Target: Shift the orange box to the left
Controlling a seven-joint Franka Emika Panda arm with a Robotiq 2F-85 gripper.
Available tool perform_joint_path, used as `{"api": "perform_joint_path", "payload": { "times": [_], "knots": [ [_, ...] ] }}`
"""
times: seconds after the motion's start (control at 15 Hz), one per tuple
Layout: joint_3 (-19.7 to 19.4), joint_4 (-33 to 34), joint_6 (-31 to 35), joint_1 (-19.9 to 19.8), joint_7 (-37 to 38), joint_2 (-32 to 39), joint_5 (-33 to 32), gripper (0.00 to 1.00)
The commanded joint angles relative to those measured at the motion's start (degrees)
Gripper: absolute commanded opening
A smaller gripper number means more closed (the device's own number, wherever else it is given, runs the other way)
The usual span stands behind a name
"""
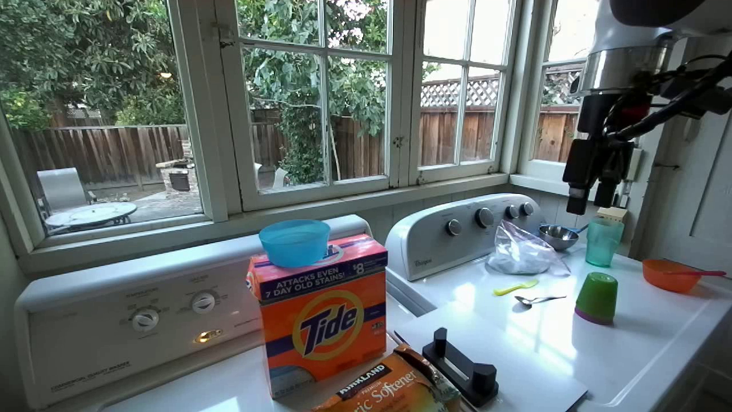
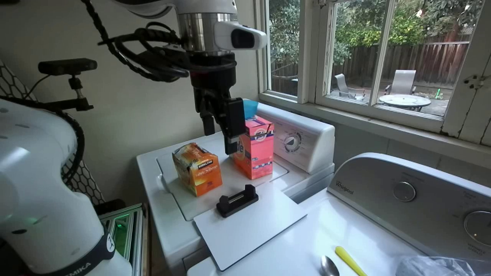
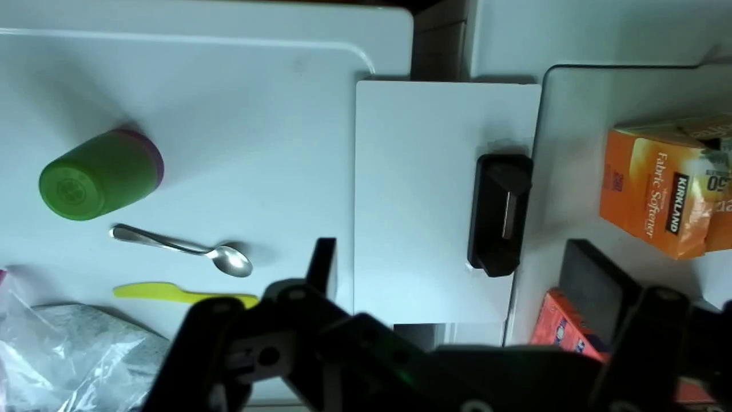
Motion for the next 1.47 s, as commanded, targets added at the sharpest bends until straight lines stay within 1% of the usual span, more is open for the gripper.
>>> {"api": "perform_joint_path", "payload": {
  "times": [0.0, 0.07, 0.13, 0.2, 0.27, 0.33, 0.53, 0.6, 0.67, 0.8, 1.07, 1.13, 1.4],
  "knots": [
    [0.11, -1.57, -0.44, 1.97, -0.62, 0.39, 2.88, 0.73],
    [0.96, -2.98, -0.18, 2.94, -0.73, 0.19, 3.27, 0.66],
    [1.44, -4.00, -0.17, 4.09, -1.12, 0.08, 3.96, 0.56],
    [2.04, -4.95, 0.17, 5.38, -1.34, 0.06, 4.92, 0.49],
    [2.61, -5.13, 0.41, 6.54, -1.54, 0.54, 5.70, 0.40],
    [3.35, -3.70, 0.66, 7.58, -1.06, 2.19, 6.46, 0.33],
    [5.44, -3.85, 1.64, 10.15, -0.27, 3.20, 8.83, 0.11],
    [6.37, -3.76, 2.40, 10.76, 0.36, 3.96, 9.49, 0.02],
    [6.89, -3.72, 2.83, 11.43, 0.43, 4.63, 10.22, 0.00],
    [8.21, -3.67, 3.92, 12.64, 0.38, 6.37, 11.19, 0.00],
    [10.10, -3.64, 9.31, 15.34, 0.20, 10.47, 14.30, 0.00],
    [9.49, -3.64, 6.49, 13.82, -0.26, 7.91, 12.26, 0.00],
    [9.63, -3.36, 6.95, 13.93, -0.28, 8.78, 12.38, 0.01]
  ]
}}
